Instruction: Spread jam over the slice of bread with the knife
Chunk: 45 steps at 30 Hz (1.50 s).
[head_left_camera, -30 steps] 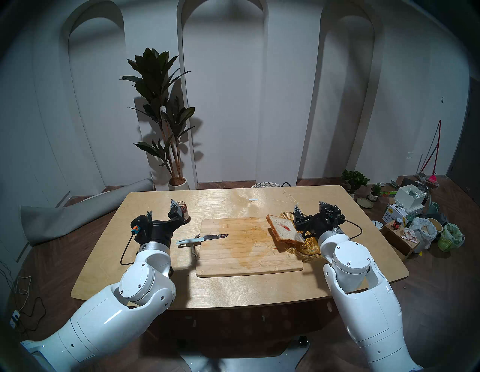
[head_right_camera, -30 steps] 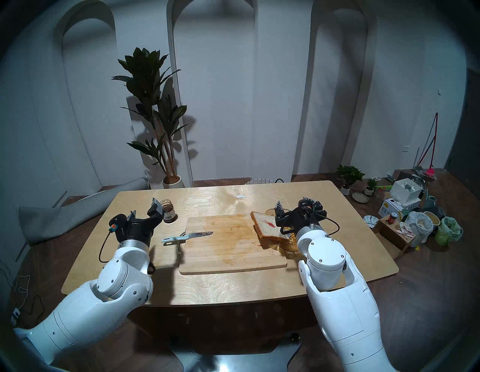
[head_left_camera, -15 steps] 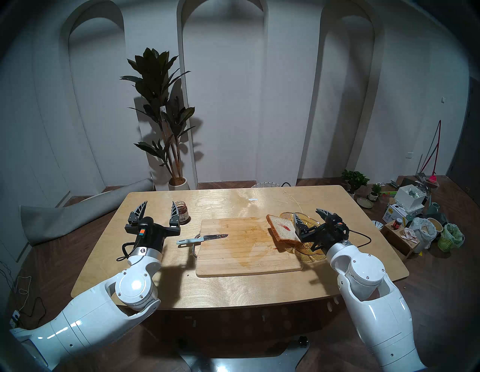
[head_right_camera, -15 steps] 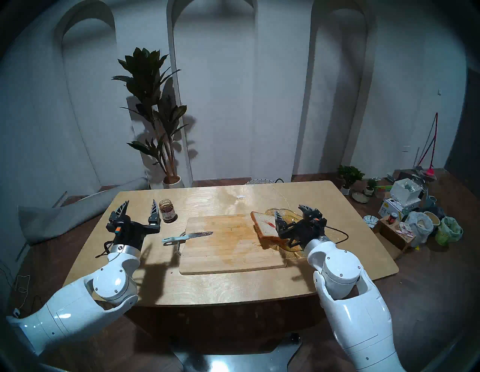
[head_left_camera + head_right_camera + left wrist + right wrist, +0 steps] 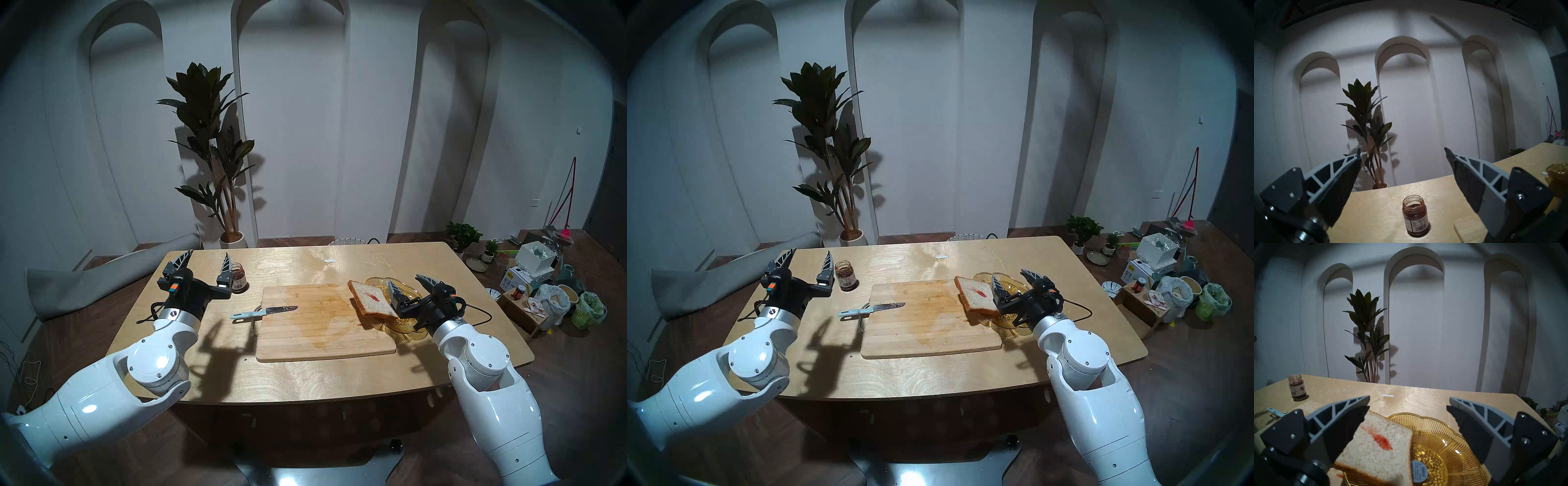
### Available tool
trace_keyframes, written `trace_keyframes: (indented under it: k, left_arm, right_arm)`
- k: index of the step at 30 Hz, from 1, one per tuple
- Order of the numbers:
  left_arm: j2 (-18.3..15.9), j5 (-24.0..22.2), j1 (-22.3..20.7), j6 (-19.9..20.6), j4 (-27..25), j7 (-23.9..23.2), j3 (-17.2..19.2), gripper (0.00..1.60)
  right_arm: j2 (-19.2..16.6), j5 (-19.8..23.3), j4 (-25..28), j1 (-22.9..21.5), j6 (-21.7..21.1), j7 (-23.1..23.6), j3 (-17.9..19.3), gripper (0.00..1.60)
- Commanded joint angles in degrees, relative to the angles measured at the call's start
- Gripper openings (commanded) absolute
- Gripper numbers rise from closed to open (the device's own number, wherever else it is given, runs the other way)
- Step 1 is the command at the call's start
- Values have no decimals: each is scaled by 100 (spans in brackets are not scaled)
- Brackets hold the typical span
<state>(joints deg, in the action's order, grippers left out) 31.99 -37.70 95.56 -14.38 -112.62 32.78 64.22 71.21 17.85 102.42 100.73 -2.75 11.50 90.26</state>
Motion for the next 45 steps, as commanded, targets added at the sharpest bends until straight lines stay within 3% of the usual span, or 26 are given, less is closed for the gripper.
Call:
trace_keyframes:
  k: [1,11,29,31,45]
  left_arm:
    - [-675,-922,310,-172,-228,-549,434,160]
    - [-914,-1391,485,-254,-228,-903,610,160]
    - [-982,-1483,524,-299,-230,-959,633,160]
    - [-985,-1485,522,-301,-230,-959,630,160]
    - [-995,-1485,519,-311,-231,-954,621,160]
  right_arm:
    - [44,-33,79,-126,-47,-68,-38,160]
    - [106,-152,56,-119,-3,-269,-70,160]
    - [112,-172,58,-119,-3,-290,-76,160]
    - [101,-188,-81,-170,316,-199,-88,160]
    - [155,-113,-107,-174,320,-160,-64,160]
